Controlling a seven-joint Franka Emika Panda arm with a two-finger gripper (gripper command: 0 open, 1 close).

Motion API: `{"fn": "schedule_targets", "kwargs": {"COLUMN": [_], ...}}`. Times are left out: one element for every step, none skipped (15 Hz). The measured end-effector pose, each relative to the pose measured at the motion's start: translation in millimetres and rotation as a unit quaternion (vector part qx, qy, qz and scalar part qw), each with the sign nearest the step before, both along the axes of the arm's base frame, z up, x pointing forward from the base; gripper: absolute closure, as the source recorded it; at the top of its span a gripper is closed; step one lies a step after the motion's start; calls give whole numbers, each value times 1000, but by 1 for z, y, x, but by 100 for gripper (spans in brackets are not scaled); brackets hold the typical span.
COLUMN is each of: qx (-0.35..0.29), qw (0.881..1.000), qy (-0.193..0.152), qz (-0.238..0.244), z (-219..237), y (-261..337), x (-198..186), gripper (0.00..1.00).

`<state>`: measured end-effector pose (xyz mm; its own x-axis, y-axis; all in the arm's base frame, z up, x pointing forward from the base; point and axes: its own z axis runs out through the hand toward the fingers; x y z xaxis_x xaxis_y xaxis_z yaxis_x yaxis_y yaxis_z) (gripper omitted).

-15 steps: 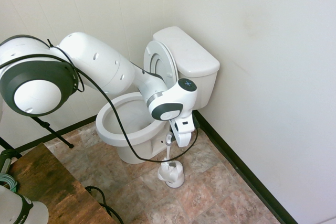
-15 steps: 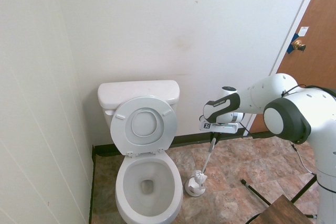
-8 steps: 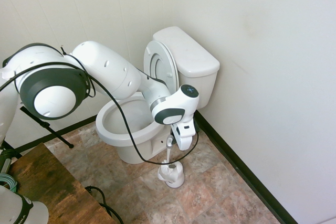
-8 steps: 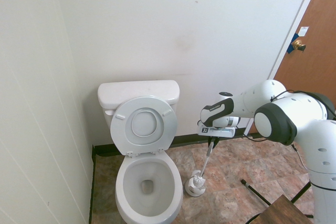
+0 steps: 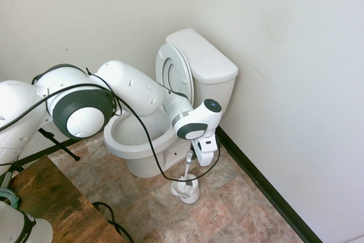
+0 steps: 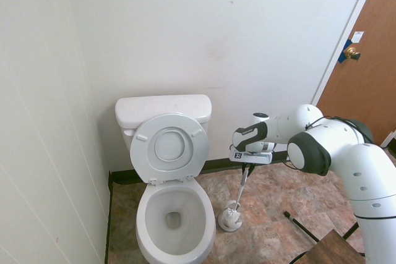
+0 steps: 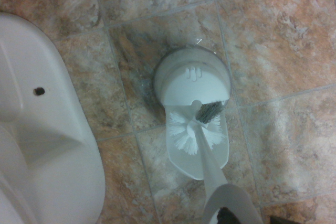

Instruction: Clean the toilet

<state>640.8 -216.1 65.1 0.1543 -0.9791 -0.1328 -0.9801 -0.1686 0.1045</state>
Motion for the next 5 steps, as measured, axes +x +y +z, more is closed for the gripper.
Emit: {"fn": "schedule_targets", "kwargs": {"qx": [0,1,2,3,4], "qw": [1000,1000,1000,1000,1000], "qy": [3,6,9,12,14], "qz": [-1,-2,-2,-2,-2], "z": [-9,-17,-24,-30,-34], "y": [-2,-3,-3,-3,-2], "x": [3,7,11,15,20], "gripper": [100,100,100,100,100]}}
